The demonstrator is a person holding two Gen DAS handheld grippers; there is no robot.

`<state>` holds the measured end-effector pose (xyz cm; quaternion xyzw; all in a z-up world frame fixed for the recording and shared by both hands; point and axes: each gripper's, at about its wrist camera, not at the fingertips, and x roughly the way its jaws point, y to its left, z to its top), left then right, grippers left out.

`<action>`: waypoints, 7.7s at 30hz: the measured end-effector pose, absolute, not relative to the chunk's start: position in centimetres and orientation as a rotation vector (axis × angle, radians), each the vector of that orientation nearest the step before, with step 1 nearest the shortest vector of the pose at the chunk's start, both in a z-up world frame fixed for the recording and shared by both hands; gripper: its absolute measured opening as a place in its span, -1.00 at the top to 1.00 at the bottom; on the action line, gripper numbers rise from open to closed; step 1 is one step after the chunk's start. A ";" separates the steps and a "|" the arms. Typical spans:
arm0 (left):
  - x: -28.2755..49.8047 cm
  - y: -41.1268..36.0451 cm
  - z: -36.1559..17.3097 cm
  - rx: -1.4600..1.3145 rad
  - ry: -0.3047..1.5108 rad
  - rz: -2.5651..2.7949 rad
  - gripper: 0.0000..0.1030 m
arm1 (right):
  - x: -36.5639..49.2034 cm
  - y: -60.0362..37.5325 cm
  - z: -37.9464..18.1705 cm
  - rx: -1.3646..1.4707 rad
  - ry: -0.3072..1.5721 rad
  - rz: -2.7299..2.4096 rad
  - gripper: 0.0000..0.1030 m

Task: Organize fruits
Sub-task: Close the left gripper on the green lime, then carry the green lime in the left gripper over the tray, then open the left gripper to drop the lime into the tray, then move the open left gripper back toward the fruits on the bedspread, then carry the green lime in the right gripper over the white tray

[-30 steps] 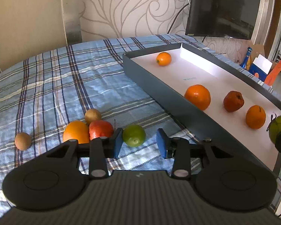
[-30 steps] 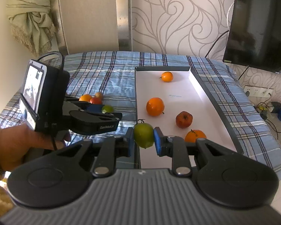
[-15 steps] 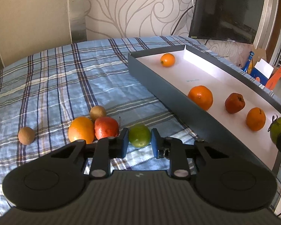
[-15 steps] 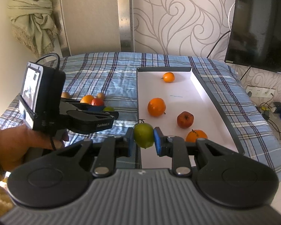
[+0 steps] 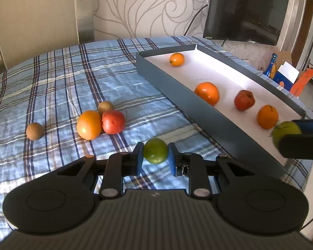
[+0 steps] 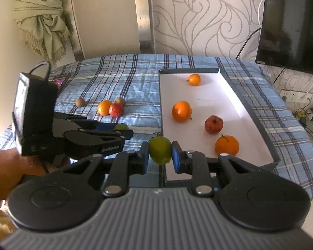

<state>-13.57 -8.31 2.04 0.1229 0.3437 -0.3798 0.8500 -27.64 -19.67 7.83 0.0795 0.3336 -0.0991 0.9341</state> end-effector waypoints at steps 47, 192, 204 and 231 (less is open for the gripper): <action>-12.7 -13.7 9.5 0.218 0.607 -0.817 0.44 | -29.3 -24.9 7.6 0.234 0.634 -0.264 0.49; -14.0 -15.8 9.5 0.193 0.622 -0.697 -0.93 | -29.2 -26.2 7.7 0.254 0.625 -0.242 0.49; -13.7 -15.2 8.9 0.226 0.622 -0.616 -0.94 | -28.9 -26.9 7.8 0.258 0.617 -0.254 0.49; -15.5 -12.6 7.1 0.162 0.728 -0.695 -0.94 | -26.7 -28.0 7.8 0.251 0.632 -0.224 0.48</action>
